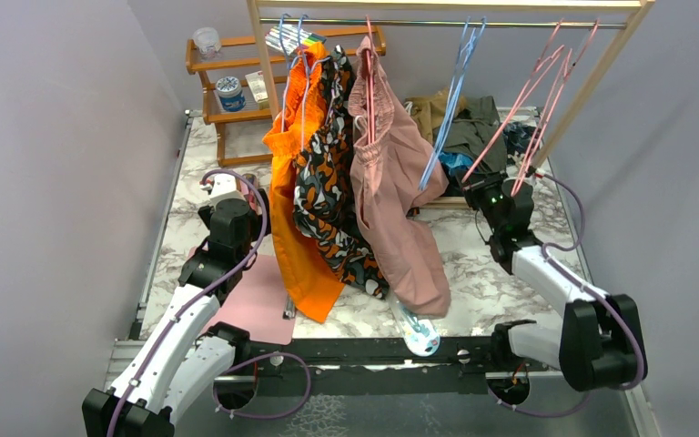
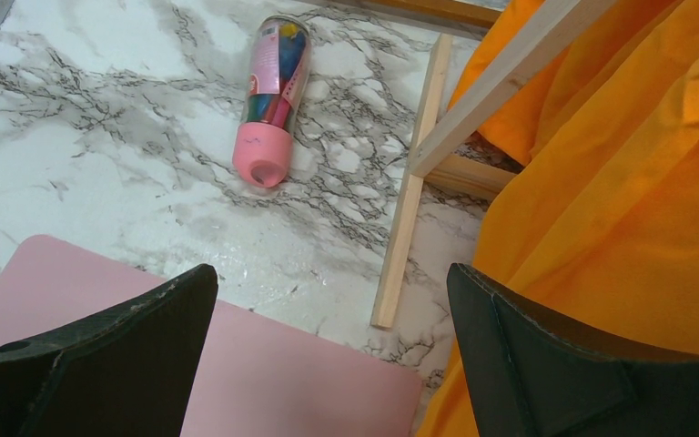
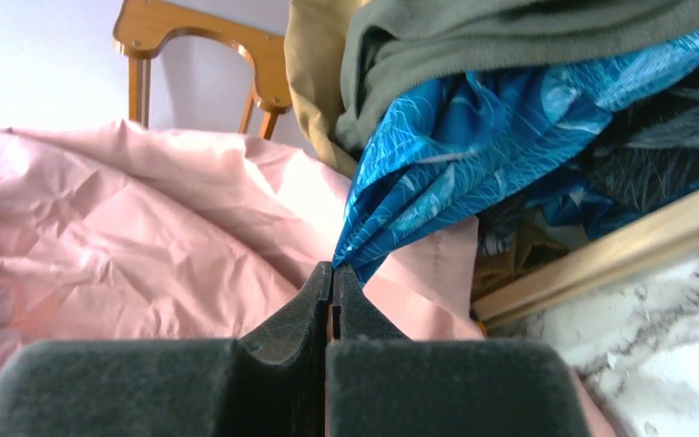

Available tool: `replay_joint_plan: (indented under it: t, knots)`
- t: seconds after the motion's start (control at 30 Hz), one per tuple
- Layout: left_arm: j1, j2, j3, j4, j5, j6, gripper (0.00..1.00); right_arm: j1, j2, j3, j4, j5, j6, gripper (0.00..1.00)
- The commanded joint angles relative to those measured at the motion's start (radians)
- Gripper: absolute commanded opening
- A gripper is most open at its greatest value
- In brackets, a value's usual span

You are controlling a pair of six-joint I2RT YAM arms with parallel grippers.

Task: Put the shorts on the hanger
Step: Move the shorts from the center of the board.

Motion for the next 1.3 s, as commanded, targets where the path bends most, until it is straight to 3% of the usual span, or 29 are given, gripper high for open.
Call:
replay_joint_plan:
  t: [0.0, 0.33, 0.57, 0.83, 1.27]
  knots:
    - [-0.006, -0.013, 0.001, 0.003, -0.028, 0.009, 0.99, 0.001, -0.128, -0.054, -0.103, -0.078, 0.001, 0.01]
    - [-0.006, -0.014, -0.001, 0.002, -0.023, 0.006, 0.99, 0.009, -0.407, -0.141, -0.325, -0.131, -0.046, 0.01]
    - [-0.010, -0.007, -0.001, 0.002, -0.012, 0.003, 0.99, 0.049, -0.556, -0.083, -0.578, -0.158, -0.172, 0.01]
    - [-0.012, -0.002, 0.000, 0.002, -0.010, 0.002, 0.99, 0.076, -0.659, -0.072, -0.711, -0.162, -0.271, 0.01]
    - [-0.013, 0.004, 0.003, 0.001, -0.017, 0.002, 0.99, 0.120, -0.901, 0.179, -0.887, -0.281, -0.567, 0.01]
